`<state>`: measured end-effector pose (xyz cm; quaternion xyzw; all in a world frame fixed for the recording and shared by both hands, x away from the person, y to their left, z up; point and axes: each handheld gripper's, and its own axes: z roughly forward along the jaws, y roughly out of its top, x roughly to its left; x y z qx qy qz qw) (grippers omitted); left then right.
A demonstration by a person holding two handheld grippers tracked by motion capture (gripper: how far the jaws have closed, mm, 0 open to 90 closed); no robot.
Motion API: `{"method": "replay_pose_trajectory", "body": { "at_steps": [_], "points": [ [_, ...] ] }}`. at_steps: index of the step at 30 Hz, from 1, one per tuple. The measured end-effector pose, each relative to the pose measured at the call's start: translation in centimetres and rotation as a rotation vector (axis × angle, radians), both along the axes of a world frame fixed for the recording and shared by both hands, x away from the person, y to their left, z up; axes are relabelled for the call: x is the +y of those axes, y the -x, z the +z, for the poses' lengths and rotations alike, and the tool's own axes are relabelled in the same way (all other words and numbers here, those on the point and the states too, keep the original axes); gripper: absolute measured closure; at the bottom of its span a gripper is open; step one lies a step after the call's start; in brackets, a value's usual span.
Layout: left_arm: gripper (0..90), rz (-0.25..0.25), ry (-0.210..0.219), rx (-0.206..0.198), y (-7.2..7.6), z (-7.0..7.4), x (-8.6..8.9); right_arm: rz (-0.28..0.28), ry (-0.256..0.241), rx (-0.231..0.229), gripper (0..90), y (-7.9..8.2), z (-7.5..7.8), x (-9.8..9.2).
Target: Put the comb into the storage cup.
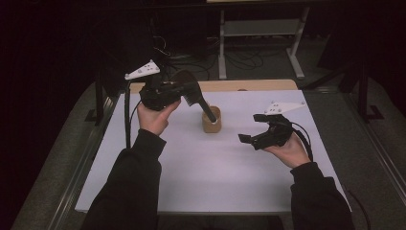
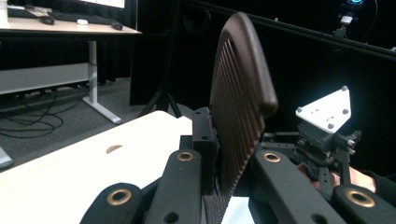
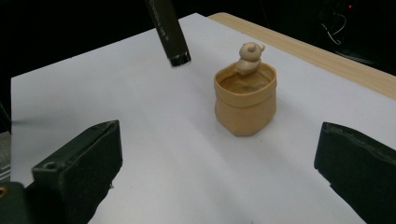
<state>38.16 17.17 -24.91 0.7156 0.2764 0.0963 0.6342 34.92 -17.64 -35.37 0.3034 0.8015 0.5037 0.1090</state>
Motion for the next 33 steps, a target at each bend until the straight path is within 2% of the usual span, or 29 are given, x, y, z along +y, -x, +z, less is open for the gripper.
{"method": "replay_pose_trajectory", "body": {
  "at_steps": [3, 9, 15, 27, 33],
  "points": [
    [85.2, 0.002, -0.004, -0.006, -0.3, 0.1, 0.0, -0.003, -0.001, 0.003, 0.5, 0.3, -0.3, -0.3],
    [85.2, -0.003, 0.037, -0.004, -1.0, 0.0, 0.3, -0.008, 0.0, 0.005, 0.2, 0.9, -0.8, -0.9],
    [85.2, 0.012, 0.011, -0.004, -1.6, -0.1, 0.3, -0.016, 0.002, 0.012, 0.0, 1.5, -1.7, -1.6],
    [85.2, 0.033, 0.008, 0.005, -2.8, -0.4, 0.4, -0.062, -0.049, 0.013, 0.0, 2.6, -2.6, -3.9],
    [85.2, 0.045, 0.007, 0.01, -3.4, -0.3, 0.5, -0.077, -0.057, 0.02, 0.0, 3.0, -3.0, -4.8]
  ]
}}
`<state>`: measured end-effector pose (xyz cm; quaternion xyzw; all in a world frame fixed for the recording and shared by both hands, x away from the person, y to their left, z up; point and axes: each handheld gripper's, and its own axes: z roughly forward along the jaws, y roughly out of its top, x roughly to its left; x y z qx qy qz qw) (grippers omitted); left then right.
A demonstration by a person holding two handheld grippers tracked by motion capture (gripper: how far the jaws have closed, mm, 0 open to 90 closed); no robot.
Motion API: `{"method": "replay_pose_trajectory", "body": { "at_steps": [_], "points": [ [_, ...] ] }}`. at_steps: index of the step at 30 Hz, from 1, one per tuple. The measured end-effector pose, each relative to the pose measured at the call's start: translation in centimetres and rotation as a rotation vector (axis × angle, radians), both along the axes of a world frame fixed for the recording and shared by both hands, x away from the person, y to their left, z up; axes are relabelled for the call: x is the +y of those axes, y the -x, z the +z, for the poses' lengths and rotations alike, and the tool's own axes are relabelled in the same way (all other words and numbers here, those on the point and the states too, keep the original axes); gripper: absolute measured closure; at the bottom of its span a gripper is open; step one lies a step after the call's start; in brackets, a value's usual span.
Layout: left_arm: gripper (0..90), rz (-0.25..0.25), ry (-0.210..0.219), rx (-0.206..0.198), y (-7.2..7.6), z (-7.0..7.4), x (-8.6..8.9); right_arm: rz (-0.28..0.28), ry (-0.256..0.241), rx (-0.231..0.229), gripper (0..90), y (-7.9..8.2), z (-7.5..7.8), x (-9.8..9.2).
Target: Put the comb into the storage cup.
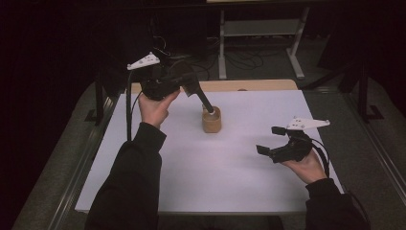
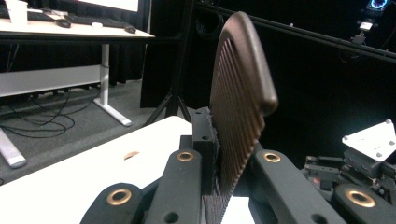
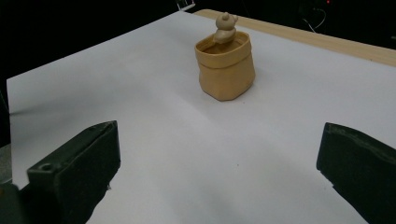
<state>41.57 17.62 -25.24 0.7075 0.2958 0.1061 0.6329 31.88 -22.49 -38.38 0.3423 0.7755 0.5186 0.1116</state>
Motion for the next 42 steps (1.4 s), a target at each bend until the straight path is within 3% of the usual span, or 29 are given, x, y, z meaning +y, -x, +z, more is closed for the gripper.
{"method": "replay_pose_trajectory", "body": {
  "at_steps": [18, 22, 42],
  "points": [
    [85.1, 0.043, -0.037, 0.018, -2.2, -1.7, -0.8, -0.026, -0.012, -0.002, 0.0, 1.6, -0.8, -1.9],
    [85.1, 0.049, -0.067, 0.02, -2.6, -2.2, -1.2, -0.032, -0.012, -0.003, 0.0, 1.7, -1.1, -2.3],
    [85.1, 0.056, -0.101, 0.04, -3.6, -4.1, -1.8, -0.062, -0.033, -0.027, 0.0, 2.8, -1.6, -3.7]
  ]
}}
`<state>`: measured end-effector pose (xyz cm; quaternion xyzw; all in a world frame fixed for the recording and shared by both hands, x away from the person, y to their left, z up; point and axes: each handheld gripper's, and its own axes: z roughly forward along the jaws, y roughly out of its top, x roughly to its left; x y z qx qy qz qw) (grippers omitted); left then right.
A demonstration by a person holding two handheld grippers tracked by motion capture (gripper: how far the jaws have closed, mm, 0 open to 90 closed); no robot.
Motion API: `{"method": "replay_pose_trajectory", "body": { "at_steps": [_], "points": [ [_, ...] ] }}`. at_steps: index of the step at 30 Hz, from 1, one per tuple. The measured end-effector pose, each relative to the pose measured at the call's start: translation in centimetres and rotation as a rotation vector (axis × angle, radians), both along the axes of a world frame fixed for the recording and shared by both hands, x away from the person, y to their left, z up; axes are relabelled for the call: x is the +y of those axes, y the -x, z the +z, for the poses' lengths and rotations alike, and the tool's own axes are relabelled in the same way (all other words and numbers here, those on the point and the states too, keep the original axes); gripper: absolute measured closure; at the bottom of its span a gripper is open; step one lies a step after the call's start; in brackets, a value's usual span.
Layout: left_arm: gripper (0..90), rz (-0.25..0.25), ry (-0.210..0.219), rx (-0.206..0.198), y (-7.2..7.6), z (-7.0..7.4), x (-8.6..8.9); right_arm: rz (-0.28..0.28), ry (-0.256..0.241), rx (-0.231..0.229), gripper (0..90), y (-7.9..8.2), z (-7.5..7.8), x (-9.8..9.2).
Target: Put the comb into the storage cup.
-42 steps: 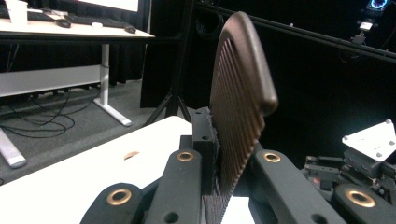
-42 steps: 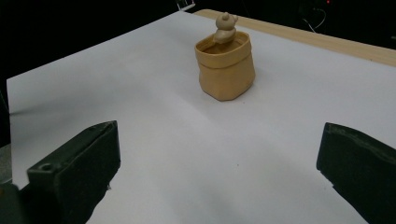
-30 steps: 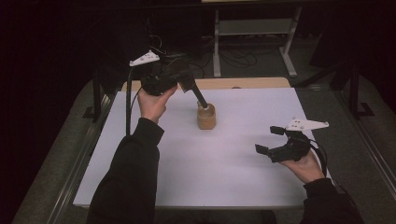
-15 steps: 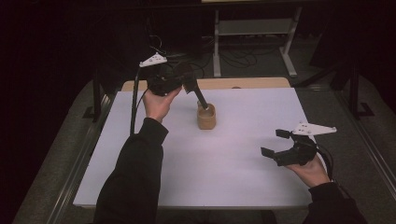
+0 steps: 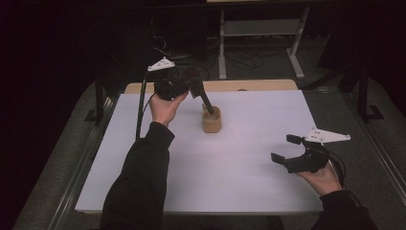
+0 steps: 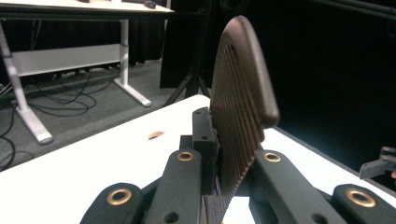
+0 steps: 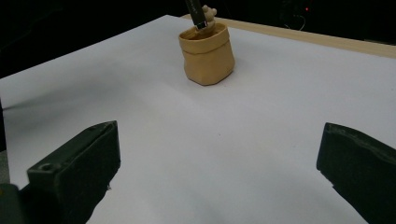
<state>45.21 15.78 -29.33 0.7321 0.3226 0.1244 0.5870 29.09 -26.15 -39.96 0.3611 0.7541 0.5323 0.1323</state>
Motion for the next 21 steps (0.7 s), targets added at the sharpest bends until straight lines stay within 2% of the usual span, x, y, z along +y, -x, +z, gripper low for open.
{"method": "replay_pose_trajectory", "body": {
  "at_steps": [7, 15, 21],
  "points": [
    [85.1, -0.001, -0.006, 0.011, -0.3, -0.9, -0.3, -0.015, -0.006, -0.005, 0.0, 0.3, -0.2, -0.4],
    [85.1, -0.004, -0.047, 0.007, -0.3, -2.0, -0.8, -0.027, -0.005, -0.009, 0.0, 0.7, -0.7, -0.9],
    [85.1, -0.006, -0.059, 0.016, -0.4, -2.6, -0.9, -0.031, -0.002, -0.009, 0.0, 0.9, -0.9, -1.0]
  ]
}}
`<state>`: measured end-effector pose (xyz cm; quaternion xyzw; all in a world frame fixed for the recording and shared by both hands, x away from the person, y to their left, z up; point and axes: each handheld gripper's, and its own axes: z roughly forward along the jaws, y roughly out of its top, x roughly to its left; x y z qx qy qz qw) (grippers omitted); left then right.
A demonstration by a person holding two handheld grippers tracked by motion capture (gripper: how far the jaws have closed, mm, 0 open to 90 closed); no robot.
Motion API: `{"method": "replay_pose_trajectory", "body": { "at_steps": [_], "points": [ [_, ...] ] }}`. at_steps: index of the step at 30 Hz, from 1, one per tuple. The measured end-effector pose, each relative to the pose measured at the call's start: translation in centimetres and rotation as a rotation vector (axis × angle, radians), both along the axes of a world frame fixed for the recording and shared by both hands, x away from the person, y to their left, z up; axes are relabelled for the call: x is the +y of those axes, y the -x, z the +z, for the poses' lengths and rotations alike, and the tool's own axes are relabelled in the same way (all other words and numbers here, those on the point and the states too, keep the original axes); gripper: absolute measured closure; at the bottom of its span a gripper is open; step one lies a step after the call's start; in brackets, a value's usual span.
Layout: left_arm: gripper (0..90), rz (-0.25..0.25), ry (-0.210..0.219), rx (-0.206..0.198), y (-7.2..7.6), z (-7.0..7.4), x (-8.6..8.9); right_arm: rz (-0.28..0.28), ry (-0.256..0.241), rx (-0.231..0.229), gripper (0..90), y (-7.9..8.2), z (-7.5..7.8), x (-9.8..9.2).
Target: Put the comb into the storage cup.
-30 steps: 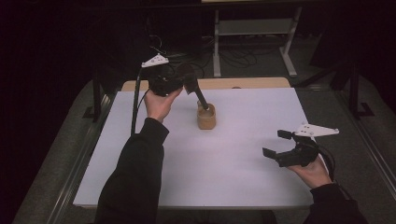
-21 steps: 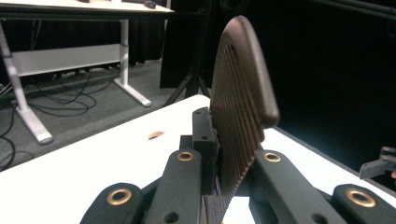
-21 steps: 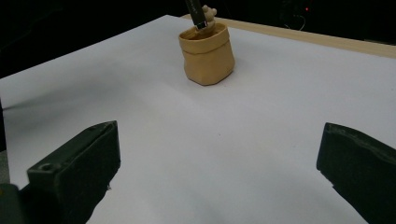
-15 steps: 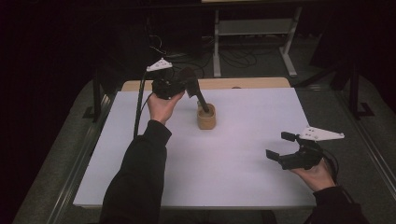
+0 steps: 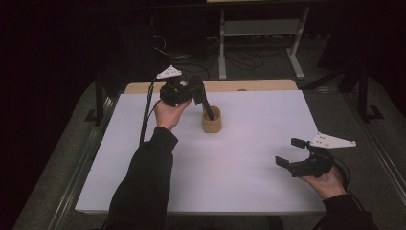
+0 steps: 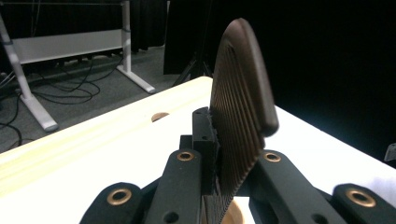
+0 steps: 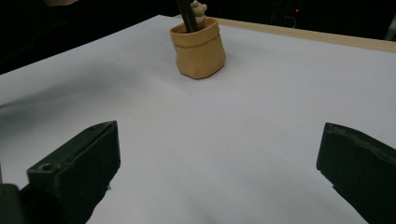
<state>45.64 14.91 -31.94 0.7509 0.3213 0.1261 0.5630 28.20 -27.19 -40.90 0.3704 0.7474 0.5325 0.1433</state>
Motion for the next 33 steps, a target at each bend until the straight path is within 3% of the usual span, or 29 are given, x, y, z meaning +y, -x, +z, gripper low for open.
{"method": "replay_pose_trajectory", "body": {
  "at_steps": [11, 33],
  "points": [
    [85.0, -0.006, -0.005, 0.013, -0.1, -0.9, 0.0, -0.006, 0.009, 0.009, 0.0, 0.0, -0.2, -0.1],
    [84.9, 0.017, 0.051, 0.055, -0.3, -2.9, 1.0, 0.002, 0.013, 0.015, 0.0, 0.0, -0.3, -0.1]
  ]
}}
